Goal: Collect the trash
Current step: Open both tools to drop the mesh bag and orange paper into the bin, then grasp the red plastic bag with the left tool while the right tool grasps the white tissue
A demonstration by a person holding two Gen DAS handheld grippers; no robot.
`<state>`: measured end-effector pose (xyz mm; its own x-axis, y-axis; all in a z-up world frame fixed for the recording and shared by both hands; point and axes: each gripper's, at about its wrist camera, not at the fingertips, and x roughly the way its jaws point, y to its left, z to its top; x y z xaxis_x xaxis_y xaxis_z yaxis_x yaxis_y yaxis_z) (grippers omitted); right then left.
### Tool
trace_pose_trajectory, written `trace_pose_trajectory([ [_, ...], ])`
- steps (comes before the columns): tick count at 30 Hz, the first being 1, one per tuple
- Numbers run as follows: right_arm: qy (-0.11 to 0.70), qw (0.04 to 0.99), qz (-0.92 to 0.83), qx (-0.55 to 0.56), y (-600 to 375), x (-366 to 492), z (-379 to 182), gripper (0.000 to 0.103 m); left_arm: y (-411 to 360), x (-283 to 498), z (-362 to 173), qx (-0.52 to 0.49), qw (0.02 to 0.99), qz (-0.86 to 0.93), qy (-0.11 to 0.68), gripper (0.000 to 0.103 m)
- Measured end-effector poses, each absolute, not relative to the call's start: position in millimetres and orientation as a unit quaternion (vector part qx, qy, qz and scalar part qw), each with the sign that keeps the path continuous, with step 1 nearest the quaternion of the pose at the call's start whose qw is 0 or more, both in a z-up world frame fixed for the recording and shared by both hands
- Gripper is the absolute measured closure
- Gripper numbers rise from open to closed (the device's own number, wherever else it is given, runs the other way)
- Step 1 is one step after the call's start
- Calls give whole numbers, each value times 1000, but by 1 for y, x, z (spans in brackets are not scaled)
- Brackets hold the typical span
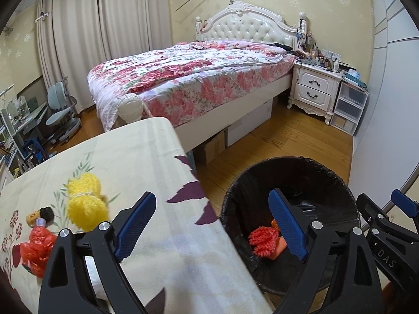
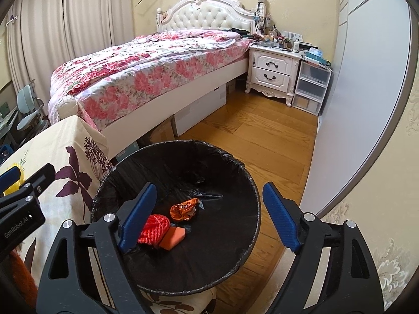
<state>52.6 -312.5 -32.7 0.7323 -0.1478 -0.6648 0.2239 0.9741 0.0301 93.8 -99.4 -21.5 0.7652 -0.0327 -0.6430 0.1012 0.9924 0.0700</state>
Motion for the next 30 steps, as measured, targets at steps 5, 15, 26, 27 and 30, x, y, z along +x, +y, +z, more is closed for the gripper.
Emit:
trace_pose_trajectory([
  [5,352,930,-91,55,-303,45,-31,21,-78,82,-15,41,940,-19,338,15],
  [15,354,932,-53,52,-267,29,-26,21,-27,55,-8,31,941,21,336,15],
  [26,355,934,15,28,-204,20,-20,21,49,21,-5,10,936,89,339,15],
  [27,354,935,19,26,-199,19,-19,21,57,16,-5,7,936,96,339,15],
  [30,353,935,35,17,-182,17,-17,21,79,9,-6,-2,932,115,342,15],
])
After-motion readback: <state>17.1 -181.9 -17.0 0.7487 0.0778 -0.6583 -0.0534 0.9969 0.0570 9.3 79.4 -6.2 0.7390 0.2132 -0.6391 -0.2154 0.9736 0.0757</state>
